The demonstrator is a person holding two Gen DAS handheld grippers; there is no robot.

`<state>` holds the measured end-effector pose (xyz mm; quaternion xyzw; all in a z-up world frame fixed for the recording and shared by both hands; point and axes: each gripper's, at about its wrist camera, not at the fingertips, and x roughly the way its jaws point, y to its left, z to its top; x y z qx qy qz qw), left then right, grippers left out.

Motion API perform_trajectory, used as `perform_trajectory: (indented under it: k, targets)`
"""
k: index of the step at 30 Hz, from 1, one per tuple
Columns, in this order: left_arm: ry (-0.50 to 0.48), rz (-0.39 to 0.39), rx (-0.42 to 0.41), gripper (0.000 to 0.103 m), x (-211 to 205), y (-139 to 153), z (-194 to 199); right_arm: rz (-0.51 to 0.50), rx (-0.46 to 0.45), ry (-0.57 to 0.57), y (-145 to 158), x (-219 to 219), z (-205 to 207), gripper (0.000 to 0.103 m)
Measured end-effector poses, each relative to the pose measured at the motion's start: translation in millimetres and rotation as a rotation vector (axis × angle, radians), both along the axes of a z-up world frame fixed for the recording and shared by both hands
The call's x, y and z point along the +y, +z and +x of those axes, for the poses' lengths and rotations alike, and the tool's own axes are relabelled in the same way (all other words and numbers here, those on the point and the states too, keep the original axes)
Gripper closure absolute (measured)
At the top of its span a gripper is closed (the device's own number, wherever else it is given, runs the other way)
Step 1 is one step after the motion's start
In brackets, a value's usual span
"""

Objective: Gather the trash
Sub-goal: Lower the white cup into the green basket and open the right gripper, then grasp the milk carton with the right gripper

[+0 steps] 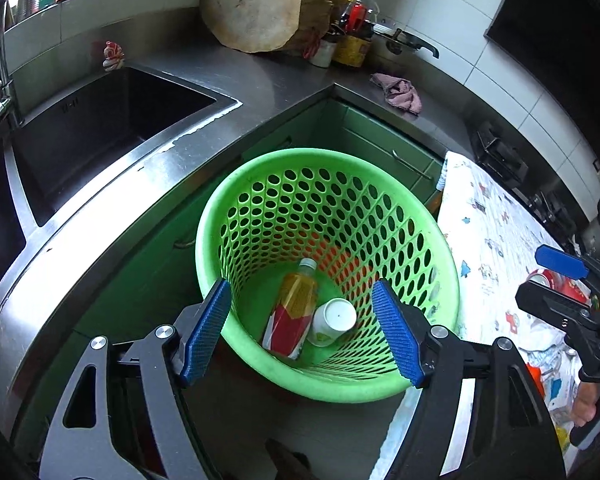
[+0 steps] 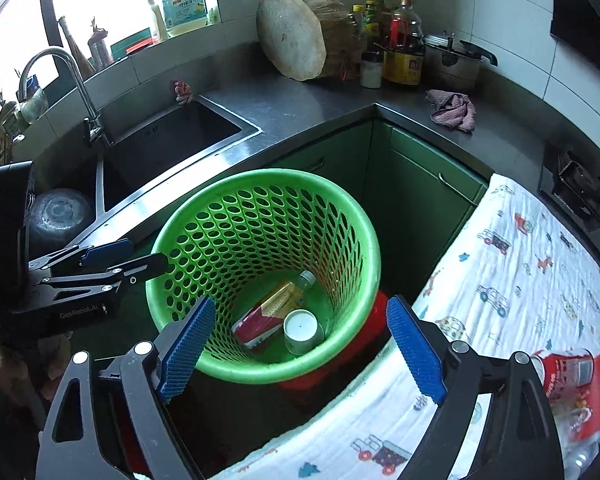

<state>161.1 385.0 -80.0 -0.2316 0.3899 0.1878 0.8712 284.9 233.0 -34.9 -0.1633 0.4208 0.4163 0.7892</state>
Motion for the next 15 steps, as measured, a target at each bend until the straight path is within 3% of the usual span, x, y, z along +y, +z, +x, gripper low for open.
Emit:
perform_trajectory:
  k: [6,15]
  targets:
    - [-0.038,0.011,-0.015,0.029,-39,11,-6,0.000,-0.022,-0.063,11,-65,-13,0.016]
    - [-0.113,0.015,-0.035,0.028,-116,24,-8,-0.055,-0.052,-0.131,11,-200,-28,0.015]
